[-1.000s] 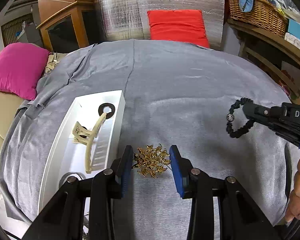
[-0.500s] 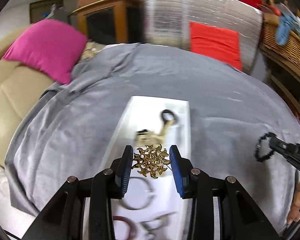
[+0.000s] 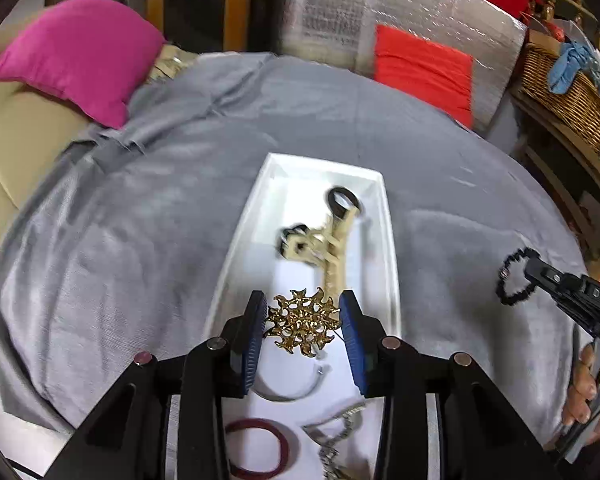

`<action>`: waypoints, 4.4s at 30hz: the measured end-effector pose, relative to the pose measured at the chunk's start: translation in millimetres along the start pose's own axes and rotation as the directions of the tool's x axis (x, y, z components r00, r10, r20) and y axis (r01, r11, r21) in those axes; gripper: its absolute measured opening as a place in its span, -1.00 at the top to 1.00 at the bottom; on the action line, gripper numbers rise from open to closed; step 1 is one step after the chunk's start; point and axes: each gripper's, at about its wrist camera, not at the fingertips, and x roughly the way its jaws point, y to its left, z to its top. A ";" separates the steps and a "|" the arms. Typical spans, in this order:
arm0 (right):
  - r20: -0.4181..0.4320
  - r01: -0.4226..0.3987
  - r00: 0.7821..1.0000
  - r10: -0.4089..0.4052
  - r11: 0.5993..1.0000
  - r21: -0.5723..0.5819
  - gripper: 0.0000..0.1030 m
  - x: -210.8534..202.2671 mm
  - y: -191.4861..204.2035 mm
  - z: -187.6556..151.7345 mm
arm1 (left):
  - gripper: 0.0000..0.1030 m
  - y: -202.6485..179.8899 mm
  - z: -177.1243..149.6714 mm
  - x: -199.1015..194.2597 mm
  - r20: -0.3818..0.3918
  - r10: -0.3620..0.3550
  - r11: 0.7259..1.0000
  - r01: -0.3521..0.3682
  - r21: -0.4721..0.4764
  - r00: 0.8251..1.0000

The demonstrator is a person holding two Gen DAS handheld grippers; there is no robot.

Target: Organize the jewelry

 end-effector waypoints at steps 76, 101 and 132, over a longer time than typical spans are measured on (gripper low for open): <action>-0.210 0.017 0.973 -0.097 0.936 -0.352 -0.27 167.9 156.9 49.7 | -0.13 -13.4 -11.6 48.4 -0.203 -0.052 0.998 0.047 -0.031 0.978; -0.122 0.088 0.981 -0.152 0.904 -0.418 -0.07 2.8 125.0 -9.0 | -0.20 -36.1 -22.9 -16.5 0.054 0.234 0.970 -0.237 0.054 0.971; -0.020 0.062 0.997 -0.078 0.902 -0.428 -0.07 -141.7 150.2 -108.4 | -0.72 -53.7 -78.7 -211.1 0.353 0.461 0.868 -0.496 0.011 0.815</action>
